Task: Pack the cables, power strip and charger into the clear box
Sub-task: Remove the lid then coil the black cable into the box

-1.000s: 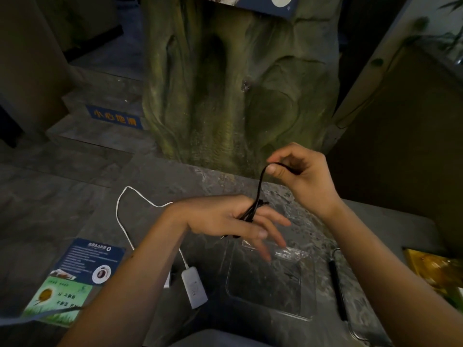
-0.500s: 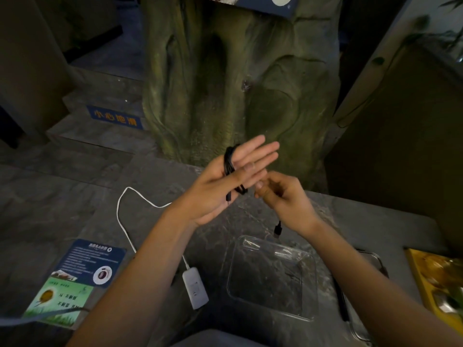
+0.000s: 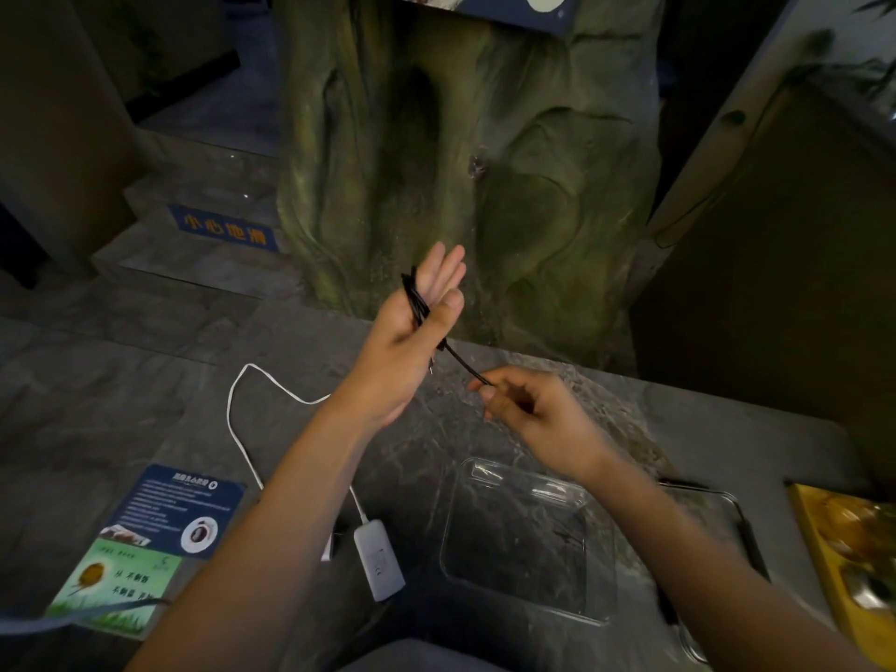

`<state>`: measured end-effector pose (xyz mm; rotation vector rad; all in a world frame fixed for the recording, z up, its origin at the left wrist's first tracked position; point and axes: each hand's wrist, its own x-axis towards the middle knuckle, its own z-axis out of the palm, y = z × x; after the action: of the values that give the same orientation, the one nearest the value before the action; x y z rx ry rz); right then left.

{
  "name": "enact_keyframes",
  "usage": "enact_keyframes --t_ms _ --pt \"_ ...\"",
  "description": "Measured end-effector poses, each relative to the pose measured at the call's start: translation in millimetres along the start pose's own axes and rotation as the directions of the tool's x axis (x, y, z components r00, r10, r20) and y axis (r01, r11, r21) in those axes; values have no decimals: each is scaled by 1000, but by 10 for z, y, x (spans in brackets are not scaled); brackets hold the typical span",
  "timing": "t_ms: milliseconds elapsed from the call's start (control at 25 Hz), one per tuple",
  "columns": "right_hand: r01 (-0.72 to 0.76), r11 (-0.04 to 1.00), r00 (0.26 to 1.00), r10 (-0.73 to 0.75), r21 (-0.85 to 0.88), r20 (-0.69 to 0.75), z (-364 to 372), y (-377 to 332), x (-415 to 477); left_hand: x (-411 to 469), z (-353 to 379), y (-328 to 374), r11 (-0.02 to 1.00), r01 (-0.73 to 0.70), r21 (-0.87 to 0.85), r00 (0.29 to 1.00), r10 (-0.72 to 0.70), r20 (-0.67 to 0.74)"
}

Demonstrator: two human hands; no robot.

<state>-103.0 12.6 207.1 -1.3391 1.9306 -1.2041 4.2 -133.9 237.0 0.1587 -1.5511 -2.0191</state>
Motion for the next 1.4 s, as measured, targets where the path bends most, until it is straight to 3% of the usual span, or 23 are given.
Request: enact_keyframes --t_ms 320,480,640,880,1040,1320,1400 --pt "-6 993 999 10 -115 31 -111 8 -47 19 -166 -165 910 -1 414 1000 -6 15" --pt "13 993 999 -19 -120 -48 -287 -82 -48 -7 -329 -151 792 62 607 973 -183 140" --pt "66 993 990 -77 -97 -121 -423 -236 -51 -72 -357 -38 805 158 571 863 -394 316" --pt "231 973 954 -231 -22 -189 -450 -503 -46 -116 -232 88 825 133 549 711 -465 528" --pt "301 951 935 -280 67 -216 -444 -588 14 -146 -97 170 826 87 557 680 -458 572" --pt "317 946 917 -286 70 -278 -342 -641 161 -201 56 189 841 198 504 672 -491 554" --pt "281 958 923 -252 61 -290 -330 -616 214 -216 83 188 876 274 396 686 -467 558"
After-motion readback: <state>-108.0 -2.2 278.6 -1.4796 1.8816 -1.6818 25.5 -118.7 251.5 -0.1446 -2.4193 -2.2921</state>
